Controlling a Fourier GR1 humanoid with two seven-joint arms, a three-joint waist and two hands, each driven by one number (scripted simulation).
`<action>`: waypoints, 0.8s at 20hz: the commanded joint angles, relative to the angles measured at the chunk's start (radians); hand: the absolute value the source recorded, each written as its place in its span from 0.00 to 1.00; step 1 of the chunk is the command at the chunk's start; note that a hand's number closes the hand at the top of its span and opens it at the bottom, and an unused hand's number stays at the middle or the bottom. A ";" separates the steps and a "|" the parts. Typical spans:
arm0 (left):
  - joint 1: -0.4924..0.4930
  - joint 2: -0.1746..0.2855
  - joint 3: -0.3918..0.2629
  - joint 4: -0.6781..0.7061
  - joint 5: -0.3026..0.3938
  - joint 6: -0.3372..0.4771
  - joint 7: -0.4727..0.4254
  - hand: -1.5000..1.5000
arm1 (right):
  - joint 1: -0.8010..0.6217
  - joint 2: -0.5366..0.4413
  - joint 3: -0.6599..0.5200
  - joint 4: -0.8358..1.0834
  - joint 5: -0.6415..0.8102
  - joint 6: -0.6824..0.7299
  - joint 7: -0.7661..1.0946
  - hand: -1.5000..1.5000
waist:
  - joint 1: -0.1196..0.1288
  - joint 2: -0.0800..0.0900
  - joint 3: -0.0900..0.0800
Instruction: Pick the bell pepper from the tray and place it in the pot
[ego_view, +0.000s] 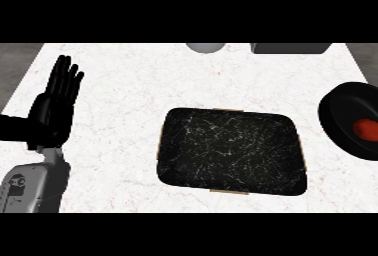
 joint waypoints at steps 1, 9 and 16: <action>0.026 -0.021 -0.017 -0.006 -0.027 0.017 -0.030 0.50 | 0.026 -0.087 -0.050 0.072 -0.066 0.085 -0.040 0.00 | 0.004 0.000 0.001; 0.004 0.000 -0.006 -0.045 0.008 -0.007 0.033 0.50 | 0.130 -0.217 -0.122 0.165 -0.120 0.158 -0.114 0.00 | 0.016 0.006 0.006; -0.003 -0.032 -0.019 0.010 -0.010 0.008 -0.011 0.50 | 0.195 -0.255 -0.136 0.184 -0.138 0.213 -0.154 0.00 | 0.009 0.010 0.008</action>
